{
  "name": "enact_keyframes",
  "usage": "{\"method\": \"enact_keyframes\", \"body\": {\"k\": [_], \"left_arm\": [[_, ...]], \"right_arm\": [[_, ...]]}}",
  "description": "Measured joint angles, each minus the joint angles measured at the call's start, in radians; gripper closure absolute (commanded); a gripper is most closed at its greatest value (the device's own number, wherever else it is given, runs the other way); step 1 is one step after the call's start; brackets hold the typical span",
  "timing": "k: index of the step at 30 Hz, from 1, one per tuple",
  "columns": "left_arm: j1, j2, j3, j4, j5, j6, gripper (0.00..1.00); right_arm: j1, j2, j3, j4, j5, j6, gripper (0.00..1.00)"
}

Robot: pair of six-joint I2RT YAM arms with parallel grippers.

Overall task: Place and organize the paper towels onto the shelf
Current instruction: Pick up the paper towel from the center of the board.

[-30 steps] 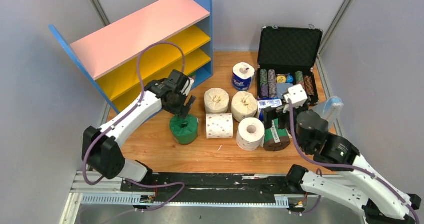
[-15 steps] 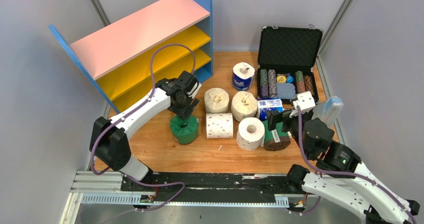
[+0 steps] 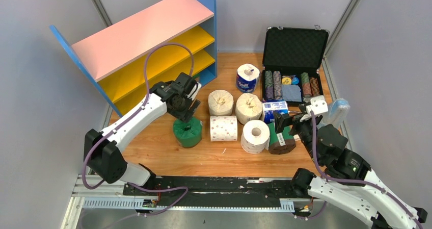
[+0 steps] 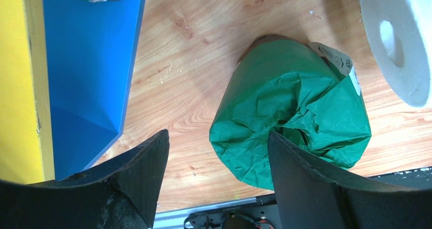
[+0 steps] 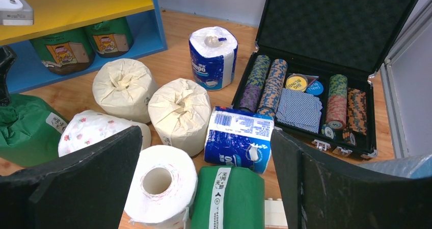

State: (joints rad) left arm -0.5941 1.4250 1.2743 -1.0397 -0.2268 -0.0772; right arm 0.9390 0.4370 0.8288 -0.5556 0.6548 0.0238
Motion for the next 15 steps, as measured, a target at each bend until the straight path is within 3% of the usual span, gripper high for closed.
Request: {"method": "enact_keyframes", "body": {"k": [15], "left_arm": [[0.0,0.069,-0.062,0.032,0.011,-0.019,0.4]], "right_arm": [[0.0,-0.047,-0.024,0.023,0.001,0.0,0.0]]}}
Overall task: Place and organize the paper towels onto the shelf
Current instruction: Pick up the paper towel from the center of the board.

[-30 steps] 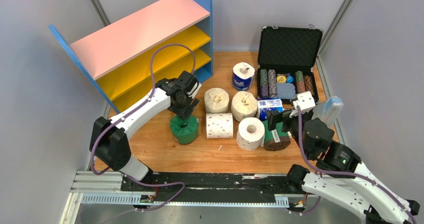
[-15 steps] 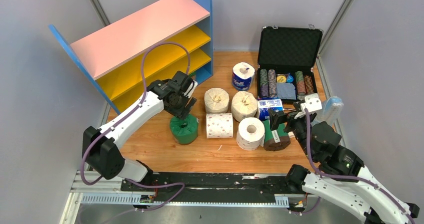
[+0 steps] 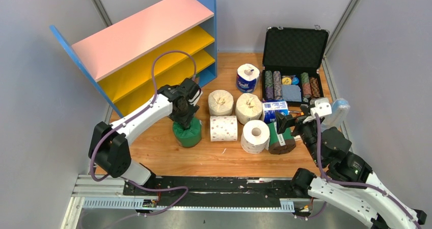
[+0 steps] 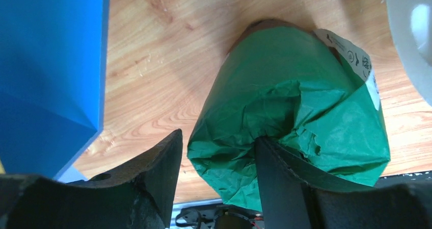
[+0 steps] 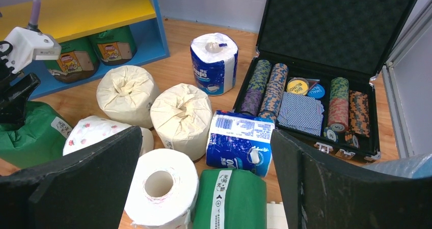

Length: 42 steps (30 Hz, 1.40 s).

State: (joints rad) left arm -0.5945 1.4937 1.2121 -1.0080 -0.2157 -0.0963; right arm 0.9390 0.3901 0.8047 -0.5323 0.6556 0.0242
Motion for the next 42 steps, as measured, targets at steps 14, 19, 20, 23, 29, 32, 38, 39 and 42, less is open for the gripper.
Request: {"method": "enact_keyframes", "body": {"k": [14,19,20,23,29,32,38,39,42], "left_arm": [[0.003,-0.016,-0.06,-0.016,-0.035,-0.204,0.76],[0.022,-0.055,-0.079,-0.033,-0.062,-0.345,0.84],[0.028,-0.068,-0.084,-0.037,-0.065,-0.372,0.86],[0.056,-0.117,-0.1,-0.055,-0.071,-0.475,0.9],[0.159,-0.23,-0.128,-0.073,-0.081,-0.648,0.92],[0.211,-0.285,-0.151,-0.085,-0.107,-0.738,0.92],[0.249,-0.309,-0.18,-0.13,-0.165,-0.886,0.92],[0.254,-0.309,-0.183,-0.136,-0.175,-0.912,0.92],[0.273,-0.306,-0.188,-0.14,-0.202,-0.991,0.92]], "right_arm": [[0.0,-0.013,-0.006,0.014,-0.001,0.0,0.0],[0.0,-0.02,-0.006,0.015,-0.001,0.0,0.0],[0.0,-0.021,-0.006,0.015,-0.001,0.0,0.0],[0.0,-0.022,-0.006,0.015,-0.002,0.0,0.0],[0.0,-0.023,-0.007,0.015,-0.006,0.002,0.0],[0.0,-0.032,-0.007,0.015,-0.006,0.006,0.0],[0.0,-0.067,-0.014,0.021,-0.007,0.026,0.0],[0.0,-0.075,-0.019,0.022,-0.009,0.029,0.0],[0.0,-0.096,-0.029,0.021,-0.011,0.039,0.0]]}}
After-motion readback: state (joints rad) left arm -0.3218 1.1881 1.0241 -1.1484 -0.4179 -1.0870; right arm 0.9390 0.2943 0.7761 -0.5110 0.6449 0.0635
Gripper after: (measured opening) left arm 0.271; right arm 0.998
